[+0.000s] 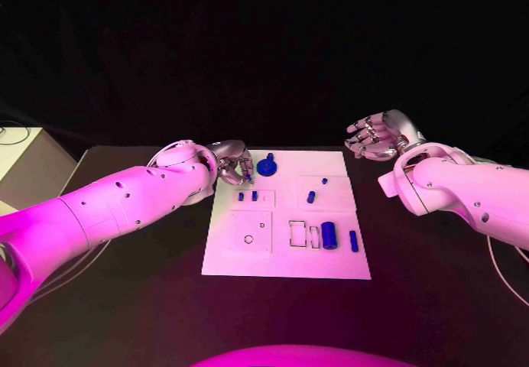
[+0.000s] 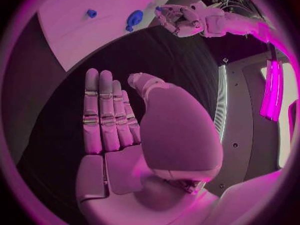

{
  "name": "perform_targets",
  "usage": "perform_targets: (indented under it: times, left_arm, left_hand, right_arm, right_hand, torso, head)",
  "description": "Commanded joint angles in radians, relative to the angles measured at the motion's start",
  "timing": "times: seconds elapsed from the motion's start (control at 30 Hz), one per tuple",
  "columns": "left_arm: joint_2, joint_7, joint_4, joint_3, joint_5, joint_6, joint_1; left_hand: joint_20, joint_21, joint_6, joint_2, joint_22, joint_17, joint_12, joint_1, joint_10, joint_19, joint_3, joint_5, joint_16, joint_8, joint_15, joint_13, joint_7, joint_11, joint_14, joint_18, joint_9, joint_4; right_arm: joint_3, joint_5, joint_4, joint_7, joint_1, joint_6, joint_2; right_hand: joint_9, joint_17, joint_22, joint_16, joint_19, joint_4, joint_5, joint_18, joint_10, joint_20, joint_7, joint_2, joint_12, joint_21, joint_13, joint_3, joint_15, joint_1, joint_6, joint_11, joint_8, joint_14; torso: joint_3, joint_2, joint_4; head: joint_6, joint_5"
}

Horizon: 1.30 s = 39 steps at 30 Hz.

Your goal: Assemble the parts on the task board

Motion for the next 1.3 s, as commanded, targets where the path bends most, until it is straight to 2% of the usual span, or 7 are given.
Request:
perform_targets:
  times: [0.03, 0.43, 0.67, 0.9, 1.17, 1.3]
  left_arm:
    - [0.006, 0.002, -0.004, -0.002, -0.007, 0.024, -0.003]
    - [0.016, 0.002, -0.014, -0.007, -0.007, 0.033, -0.010]
    - [0.019, 0.002, -0.015, -0.008, -0.007, 0.033, -0.010]
    - [0.023, 0.002, -0.017, -0.012, -0.006, 0.042, -0.010]
    - [0.025, 0.004, -0.013, -0.026, -0.011, 0.043, -0.010]
    - [0.026, 0.001, -0.013, -0.030, -0.015, 0.043, -0.010]
  left_hand:
    - [0.000, -0.005, 0.008, 0.003, -0.001, -0.002, -0.008, -0.011, 0.006, -0.009, 0.000, 0.000, -0.006, -0.005, 0.001, 0.001, -0.002, 0.000, -0.008, -0.003, 0.001, -0.004]
    - [0.000, -0.006, 0.009, 0.003, -0.001, -0.001, -0.009, -0.011, 0.007, -0.010, 0.001, 0.000, -0.006, -0.005, 0.001, 0.001, -0.002, 0.000, -0.008, -0.002, 0.001, -0.004]
    - [0.000, -0.006, 0.009, 0.003, -0.001, -0.001, -0.009, -0.011, 0.007, -0.010, 0.001, 0.000, -0.006, -0.005, 0.001, 0.001, -0.002, 0.000, -0.008, -0.002, 0.001, -0.004]
    - [0.000, -0.006, 0.009, 0.004, -0.001, -0.003, -0.011, -0.011, 0.008, -0.010, 0.001, -0.001, -0.006, -0.006, 0.001, 0.002, -0.002, -0.001, -0.009, -0.002, 0.001, -0.004]
    - [0.001, -0.005, 0.012, 0.004, 0.000, -0.002, -0.013, -0.012, 0.013, -0.009, -0.001, -0.002, -0.006, -0.006, 0.000, 0.003, -0.003, -0.001, -0.009, -0.003, 0.002, -0.005]
    - [0.000, -0.005, 0.015, 0.005, 0.001, -0.001, -0.015, -0.013, 0.020, -0.009, -0.003, -0.004, -0.006, -0.005, -0.001, 0.005, -0.004, -0.003, -0.008, -0.003, 0.004, -0.006]
  right_arm:
    - [0.000, -0.004, 0.002, 0.012, 0.000, 0.012, 0.000]
    - [0.000, -0.004, 0.003, 0.012, 0.000, 0.012, 0.000]
    - [0.000, -0.004, 0.004, 0.012, 0.000, 0.011, 0.000]
    - [0.000, -0.004, 0.003, 0.012, 0.000, 0.011, 0.000]
    - [0.000, -0.004, 0.003, 0.012, 0.000, 0.011, -0.001]
    - [0.000, -0.004, 0.003, 0.012, 0.000, 0.011, -0.001]
  right_hand:
    - [-0.001, -0.001, -0.001, -0.002, 0.002, -0.007, 0.001, 0.017, 0.008, 0.003, 0.002, -0.001, -0.007, -0.005, -0.001, -0.001, 0.001, -0.008, 0.001, -0.003, -0.004, 0.003]
    - [-0.001, -0.001, -0.001, -0.002, 0.002, -0.007, 0.001, 0.017, 0.008, 0.003, 0.002, -0.001, -0.007, -0.005, -0.001, -0.001, 0.001, -0.008, 0.001, -0.003, -0.004, 0.003]
    - [-0.001, -0.001, -0.001, -0.002, 0.002, -0.007, 0.001, 0.017, 0.008, 0.003, 0.002, -0.001, -0.007, -0.005, -0.001, -0.001, 0.001, -0.008, 0.001, -0.003, -0.004, 0.003]
    - [-0.001, -0.001, -0.001, -0.002, 0.002, -0.007, 0.001, 0.017, 0.008, 0.003, 0.002, -0.001, -0.007, -0.005, -0.001, -0.001, 0.001, -0.008, 0.001, -0.003, -0.004, 0.003]
    - [-0.001, -0.001, -0.001, -0.002, 0.002, -0.007, 0.001, 0.017, 0.008, 0.003, 0.002, -0.001, -0.007, -0.005, -0.001, -0.001, 0.001, -0.008, 0.001, -0.003, -0.004, 0.003]
    - [-0.001, -0.001, -0.001, -0.002, 0.002, -0.007, 0.001, 0.017, 0.008, 0.003, 0.002, -0.001, -0.007, -0.005, -0.001, -0.001, 0.001, -0.008, 0.001, -0.003, -0.004, 0.003]
  torso:
    - [-0.0003, 0.000, 0.0000]
    - [0.0007, 0.000, 0.0002]
    - [-0.0002, 0.000, 0.0012]
    - [0.0001, 0.000, -0.0006]
    - [-0.0001, 0.000, 0.0011]
    - [0.0001, 0.000, 0.0001]
  head:
    - [-0.001, -0.001]
    - [-0.003, -0.002]
    - [-0.004, -0.003]
    - [-0.005, -0.003]
    - [-0.006, -0.005]
    - [-0.006, -0.005]
